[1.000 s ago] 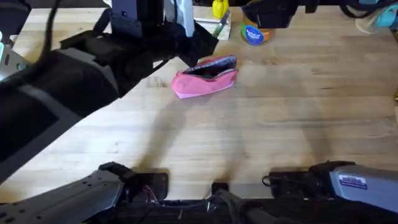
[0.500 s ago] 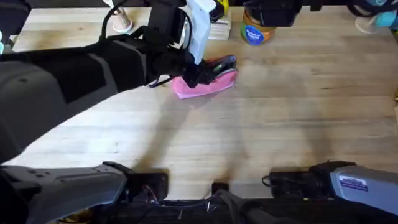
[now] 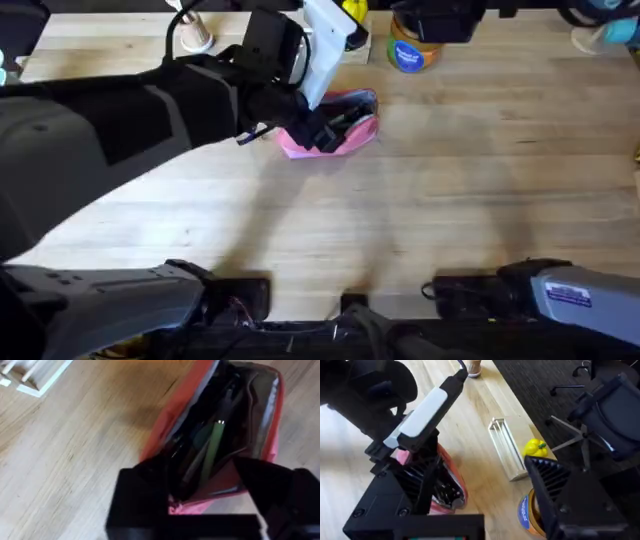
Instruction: Unzip the bag, pick up the pens from the table one at a time and place them inside, then zip the bag closed.
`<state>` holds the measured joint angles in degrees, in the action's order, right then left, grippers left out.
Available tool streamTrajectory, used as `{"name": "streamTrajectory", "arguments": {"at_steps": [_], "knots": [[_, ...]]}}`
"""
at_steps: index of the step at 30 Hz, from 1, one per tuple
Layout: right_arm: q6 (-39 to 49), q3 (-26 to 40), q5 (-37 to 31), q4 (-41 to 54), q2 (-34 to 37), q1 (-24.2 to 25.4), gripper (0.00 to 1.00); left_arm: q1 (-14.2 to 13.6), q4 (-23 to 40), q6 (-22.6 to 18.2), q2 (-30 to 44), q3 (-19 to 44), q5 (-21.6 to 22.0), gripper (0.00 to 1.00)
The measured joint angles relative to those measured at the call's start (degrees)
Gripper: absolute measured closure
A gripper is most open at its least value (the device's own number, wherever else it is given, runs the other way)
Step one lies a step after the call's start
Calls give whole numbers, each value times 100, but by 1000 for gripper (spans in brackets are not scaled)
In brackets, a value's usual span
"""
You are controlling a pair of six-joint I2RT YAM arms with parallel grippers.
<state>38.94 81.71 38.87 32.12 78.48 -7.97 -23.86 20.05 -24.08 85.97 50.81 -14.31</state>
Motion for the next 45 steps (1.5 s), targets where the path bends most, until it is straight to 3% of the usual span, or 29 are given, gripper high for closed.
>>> {"name": "streamTrajectory", "arguments": {"at_steps": [1,2,3,11,17,20,24,31,34,38,42,45], "knots": [[0,0,0,0,0,0,4,0,7,-2,0,0,-8,137],[0,0,0,0,0,0,4,0,11,2,0,0,-28,45],[0,0,0,0,0,0,4,0,11,-4,0,0,-45,18],[0,0,0,0,0,0,4,44,47,-17,-152,-4,-293,8],[0,0,0,7,0,0,4,223,181,-17,-1159,-9,-362,8],[0,0,0,161,0,-2,4,508,238,-17,-1816,-7,-69,8],[-9,0,-2,741,0,-91,4,838,1014,-16,-2347,7,369,8],[-161,0,201,1969,2,-575,5,954,1574,-20,-2343,7,517,7],[-465,0,377,2182,2,-690,4,1279,1834,-100,-2259,7,398,7],[-1107,0,494,2187,19,-710,4,2053,2103,-536,-2210,4,-316,7],[-1512,0,456,2200,107,-715,4,2899,2460,-1261,-2210,4,-1294,7],[-1730,0,85,2205,129,-789,6,3381,2935,-1953,-2152,4,-1909,7]]}}
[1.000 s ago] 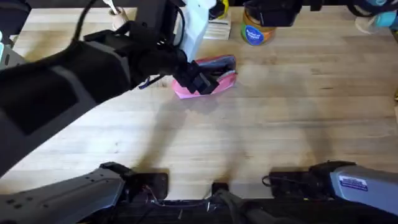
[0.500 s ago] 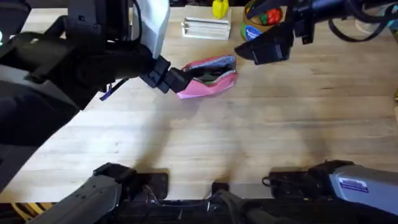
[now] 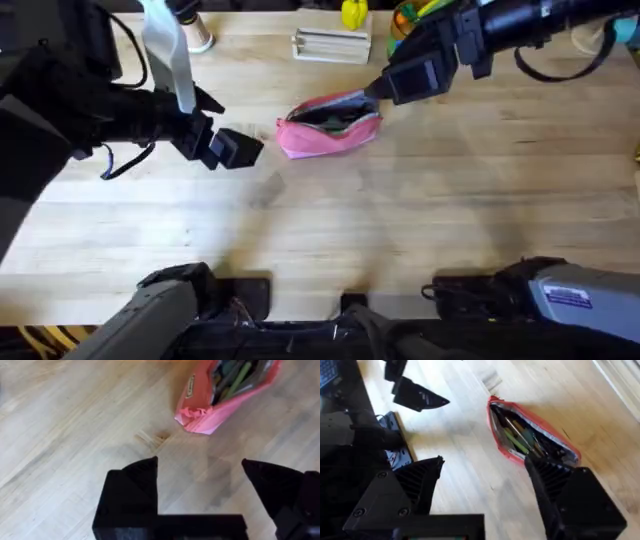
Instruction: Unzip the bag, pick up the pens from the table one at a time and place them inside, then zip the bag closed.
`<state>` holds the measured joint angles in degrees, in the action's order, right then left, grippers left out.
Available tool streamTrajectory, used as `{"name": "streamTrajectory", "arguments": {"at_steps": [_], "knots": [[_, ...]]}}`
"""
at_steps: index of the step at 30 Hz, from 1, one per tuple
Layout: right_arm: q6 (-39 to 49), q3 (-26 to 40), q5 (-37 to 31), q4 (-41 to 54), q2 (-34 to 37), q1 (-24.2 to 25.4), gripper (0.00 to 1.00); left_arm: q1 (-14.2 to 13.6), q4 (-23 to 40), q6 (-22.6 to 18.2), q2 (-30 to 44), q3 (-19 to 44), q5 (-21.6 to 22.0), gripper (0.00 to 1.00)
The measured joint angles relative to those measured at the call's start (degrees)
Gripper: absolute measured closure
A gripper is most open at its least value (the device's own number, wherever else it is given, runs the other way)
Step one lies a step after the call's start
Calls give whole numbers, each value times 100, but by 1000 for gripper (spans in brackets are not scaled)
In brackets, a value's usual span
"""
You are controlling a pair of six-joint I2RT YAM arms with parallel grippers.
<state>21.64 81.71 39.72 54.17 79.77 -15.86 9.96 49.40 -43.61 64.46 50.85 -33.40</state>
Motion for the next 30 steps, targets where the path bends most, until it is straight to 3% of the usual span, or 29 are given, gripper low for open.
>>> {"name": "streamTrajectory", "arguments": {"at_steps": [7,13,18,22,30], "knots": [[-298,166,-943,-11,153,-605,6,767,783,-1542,608,0,-744,8],[-618,813,-1312,103,870,-1050,7,1216,785,-1948,1316,0,-963,8],[-892,1230,-1401,-8,1514,-1306,6,1379,1005,-1992,1746,0,-881,8],[-991,1246,-1431,-345,1839,-1770,5,1377,980,-2629,1930,0,-1023,7],[-1057,1296,-1429,-1212,2156,-2027,5,1377,892,-4226,1950,0,-1060,7]]}}
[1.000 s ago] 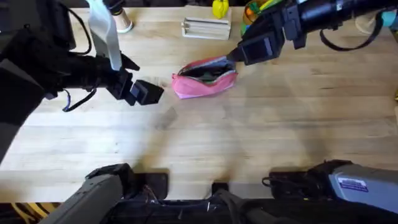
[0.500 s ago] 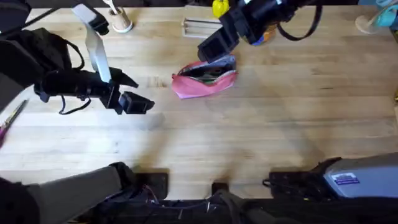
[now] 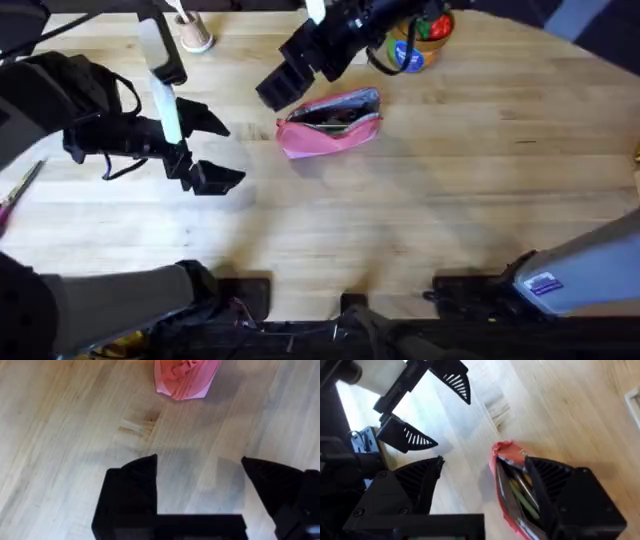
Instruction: Unzip the bag, pick up the pens from the table one at a time and place them inside, then zip the bag closed.
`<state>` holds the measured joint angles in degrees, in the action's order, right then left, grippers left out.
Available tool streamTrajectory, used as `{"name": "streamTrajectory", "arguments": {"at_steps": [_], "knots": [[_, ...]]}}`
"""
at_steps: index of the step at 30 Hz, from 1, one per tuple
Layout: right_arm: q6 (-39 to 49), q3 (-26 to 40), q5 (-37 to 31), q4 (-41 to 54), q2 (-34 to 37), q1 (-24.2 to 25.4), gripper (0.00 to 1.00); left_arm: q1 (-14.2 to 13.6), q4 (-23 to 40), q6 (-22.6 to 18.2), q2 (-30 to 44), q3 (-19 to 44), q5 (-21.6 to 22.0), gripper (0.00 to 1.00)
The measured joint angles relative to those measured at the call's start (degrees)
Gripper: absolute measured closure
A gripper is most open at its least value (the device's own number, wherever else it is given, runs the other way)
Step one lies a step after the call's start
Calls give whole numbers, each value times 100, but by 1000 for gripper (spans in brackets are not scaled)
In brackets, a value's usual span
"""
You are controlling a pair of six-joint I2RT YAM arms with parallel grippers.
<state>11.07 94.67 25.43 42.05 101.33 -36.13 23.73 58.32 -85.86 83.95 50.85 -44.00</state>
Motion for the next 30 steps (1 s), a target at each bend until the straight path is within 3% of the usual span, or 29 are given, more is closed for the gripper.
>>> {"name": "streamTrajectory", "arguments": {"at_steps": [5,16,22,27,30], "knots": [[-210,7,0,-579,530,-198,5,0,-116,-363,-1,0,-3,7],[-386,4,-13,-735,1337,-340,8,0,-214,-533,0,0,-10,7],[-407,7,-13,-588,1464,-340,127,0,-216,-549,-1,0,-8,7],[-337,7,-63,-314,1468,-361,152,0,-214,-549,-1,0,-8,7],[-291,7,-192,-163,1468,-420,235,0,-184,-549,-1,0,-8,7]]}}
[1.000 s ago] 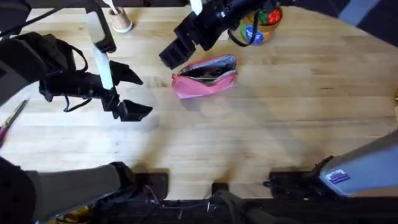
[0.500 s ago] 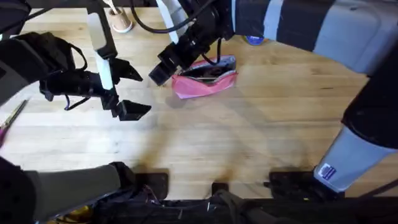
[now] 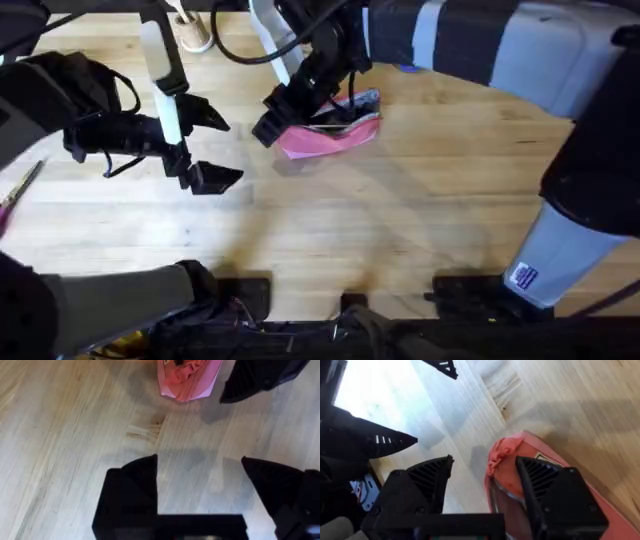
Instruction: Unzip the bag, pick up the pens from the table one at a time and place them inside, then zip the bag closed.
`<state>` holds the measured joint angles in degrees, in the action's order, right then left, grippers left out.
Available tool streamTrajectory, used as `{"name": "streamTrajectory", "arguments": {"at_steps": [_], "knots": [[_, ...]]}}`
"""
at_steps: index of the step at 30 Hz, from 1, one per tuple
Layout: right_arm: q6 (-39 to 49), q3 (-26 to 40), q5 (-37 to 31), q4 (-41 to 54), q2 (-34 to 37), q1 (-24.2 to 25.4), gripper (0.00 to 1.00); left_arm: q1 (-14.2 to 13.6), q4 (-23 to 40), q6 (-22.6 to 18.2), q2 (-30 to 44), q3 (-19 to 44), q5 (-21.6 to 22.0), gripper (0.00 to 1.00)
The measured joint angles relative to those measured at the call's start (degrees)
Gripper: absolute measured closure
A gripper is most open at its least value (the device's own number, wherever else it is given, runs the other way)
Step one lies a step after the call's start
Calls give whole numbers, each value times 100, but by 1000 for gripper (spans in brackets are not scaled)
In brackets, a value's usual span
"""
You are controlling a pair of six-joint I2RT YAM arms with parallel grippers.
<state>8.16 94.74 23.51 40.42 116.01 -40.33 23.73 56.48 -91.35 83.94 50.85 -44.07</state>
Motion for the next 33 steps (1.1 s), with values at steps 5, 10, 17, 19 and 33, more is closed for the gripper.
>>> {"name": "streamTrajectory", "arguments": {"at_steps": [5,10,17,19,33], "knots": [[44,0,-83,-15,0,-76,326,0,40,0,0,0,0,7],[88,0,-209,-24,0,-188,691,0,70,0,1,0,0,6],[87,0,-275,-30,0,-188,771,0,122,0,0,0,0,7],[89,0,-298,-30,0,-188,850,0,140,0,0,0,0,7],[86,122,-300,100,0,-193,965,0,184,-2,0,0,0,7]]}}
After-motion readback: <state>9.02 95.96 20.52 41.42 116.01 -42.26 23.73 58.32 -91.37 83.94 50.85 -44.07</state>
